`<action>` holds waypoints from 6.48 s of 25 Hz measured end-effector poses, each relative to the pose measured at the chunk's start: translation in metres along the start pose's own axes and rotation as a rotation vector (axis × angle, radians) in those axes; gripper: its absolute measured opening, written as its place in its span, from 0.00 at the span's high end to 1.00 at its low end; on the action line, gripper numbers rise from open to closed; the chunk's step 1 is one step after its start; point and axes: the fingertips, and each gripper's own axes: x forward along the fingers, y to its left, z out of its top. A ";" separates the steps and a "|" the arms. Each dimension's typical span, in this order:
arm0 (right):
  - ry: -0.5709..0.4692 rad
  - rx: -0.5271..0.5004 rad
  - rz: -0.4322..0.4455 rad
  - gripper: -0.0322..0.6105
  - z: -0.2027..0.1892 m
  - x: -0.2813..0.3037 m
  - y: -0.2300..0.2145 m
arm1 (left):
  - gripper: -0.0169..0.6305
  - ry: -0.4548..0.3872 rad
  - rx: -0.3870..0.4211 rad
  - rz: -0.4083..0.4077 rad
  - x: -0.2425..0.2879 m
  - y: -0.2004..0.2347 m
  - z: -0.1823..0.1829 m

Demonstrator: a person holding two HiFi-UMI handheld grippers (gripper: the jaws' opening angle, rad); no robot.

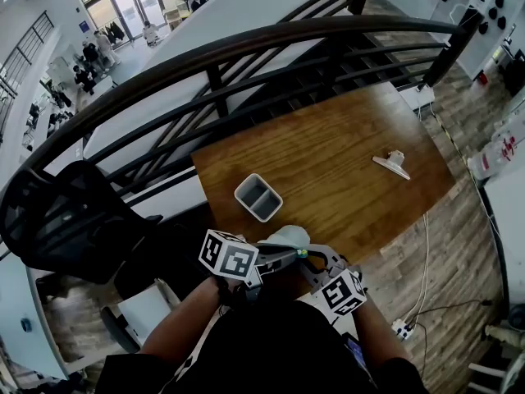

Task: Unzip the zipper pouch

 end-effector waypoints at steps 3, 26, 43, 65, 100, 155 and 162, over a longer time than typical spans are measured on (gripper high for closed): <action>-0.002 0.009 0.001 0.92 0.000 0.000 0.000 | 0.94 -0.010 -0.021 -0.006 0.000 0.001 -0.001; -0.095 0.127 -0.009 0.95 0.006 -0.009 -0.006 | 0.95 0.000 0.095 0.147 -0.012 0.016 0.001; -0.122 0.217 -0.023 0.95 0.001 -0.015 -0.018 | 0.95 -0.051 0.105 0.219 -0.031 0.037 0.012; -0.141 0.250 -0.055 0.95 0.002 -0.020 -0.027 | 0.95 -0.052 0.161 0.294 -0.040 0.043 0.016; -0.149 0.254 -0.086 0.95 0.001 -0.029 -0.035 | 0.95 -0.103 0.197 0.455 -0.083 0.068 0.021; -0.068 0.300 -0.387 0.63 -0.024 -0.057 -0.088 | 0.88 -0.220 0.198 0.391 -0.091 0.053 0.021; -0.144 0.326 -0.410 0.74 -0.002 -0.073 -0.083 | 0.92 -0.309 0.341 0.419 -0.102 0.038 0.034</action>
